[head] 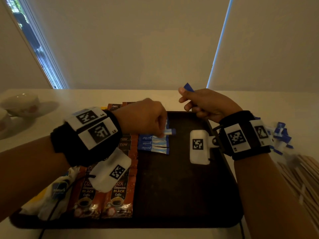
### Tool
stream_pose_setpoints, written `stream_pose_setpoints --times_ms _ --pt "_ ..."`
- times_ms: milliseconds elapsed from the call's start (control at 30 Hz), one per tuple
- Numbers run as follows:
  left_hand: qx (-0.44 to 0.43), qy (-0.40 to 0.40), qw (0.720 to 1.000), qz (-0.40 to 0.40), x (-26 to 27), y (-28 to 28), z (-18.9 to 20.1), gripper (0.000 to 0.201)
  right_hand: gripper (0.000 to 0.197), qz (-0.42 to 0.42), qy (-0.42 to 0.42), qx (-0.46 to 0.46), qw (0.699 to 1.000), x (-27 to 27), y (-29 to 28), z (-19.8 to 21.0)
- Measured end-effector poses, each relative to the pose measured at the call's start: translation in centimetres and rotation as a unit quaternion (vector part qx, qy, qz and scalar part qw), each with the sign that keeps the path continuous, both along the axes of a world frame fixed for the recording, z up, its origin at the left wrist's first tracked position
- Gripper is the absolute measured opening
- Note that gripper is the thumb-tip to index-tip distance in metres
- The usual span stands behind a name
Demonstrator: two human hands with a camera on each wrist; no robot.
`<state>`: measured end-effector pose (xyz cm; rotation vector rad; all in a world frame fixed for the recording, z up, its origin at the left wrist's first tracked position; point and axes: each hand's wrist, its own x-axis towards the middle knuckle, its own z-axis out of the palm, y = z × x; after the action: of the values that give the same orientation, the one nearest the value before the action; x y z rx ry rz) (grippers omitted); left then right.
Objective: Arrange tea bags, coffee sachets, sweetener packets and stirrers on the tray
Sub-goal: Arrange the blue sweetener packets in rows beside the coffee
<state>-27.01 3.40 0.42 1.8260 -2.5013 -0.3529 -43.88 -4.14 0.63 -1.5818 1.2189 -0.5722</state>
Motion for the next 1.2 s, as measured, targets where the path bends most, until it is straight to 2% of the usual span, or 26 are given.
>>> stream_pose_setpoints --times_ms 100,233,333,433,633,767,900,1000,1100,1200 --pt "0.077 -0.094 0.992 -0.044 -0.9 0.8 -0.9 0.026 0.031 -0.023 -0.026 0.042 0.999 0.2 -0.2 -0.2" --pt "0.086 -0.186 0.977 -0.054 -2.2 1.6 -1.7 0.041 0.015 -0.038 -0.093 0.094 0.991 0.3 0.0 0.1" --pt "0.09 -0.215 0.971 -0.053 -2.3 1.8 -1.8 0.046 0.013 -0.02 -0.068 0.095 0.993 0.2 0.0 0.1" --pt "0.089 -0.202 0.974 -0.053 -2.2 1.7 -1.9 0.043 0.009 0.003 -0.046 0.075 0.996 0.2 0.0 0.0" --pt "0.087 -0.171 0.98 -0.047 -2.5 1.5 -2.3 0.041 0.014 0.037 -0.01 0.03 0.999 -0.1 0.3 0.0" --pt "0.096 -0.159 0.982 -0.045 -2.7 1.1 -2.3 0.038 0.02 0.044 -0.023 0.039 0.998 -0.5 0.1 -0.1" --pt "0.093 -0.156 0.983 -0.03 -2.2 0.9 -2.5 0.037 0.016 0.055 -0.003 0.035 0.998 -0.7 -0.1 -0.2" --pt "0.027 -0.088 0.996 0.008 -1.2 0.3 -1.6 0.026 0.011 0.064 0.004 0.031 0.997 -0.8 -0.1 -0.3" --pt "-0.121 0.032 0.99 0.058 -0.4 -0.5 -0.1 0.027 0.009 0.073 -0.006 0.031 0.997 -0.8 -0.1 -0.3" --pt "-0.172 0.053 0.983 0.042 -0.5 -0.9 0.2 0.034 0.01 0.087 -0.007 0.037 0.995 -0.6 0.1 -0.3"
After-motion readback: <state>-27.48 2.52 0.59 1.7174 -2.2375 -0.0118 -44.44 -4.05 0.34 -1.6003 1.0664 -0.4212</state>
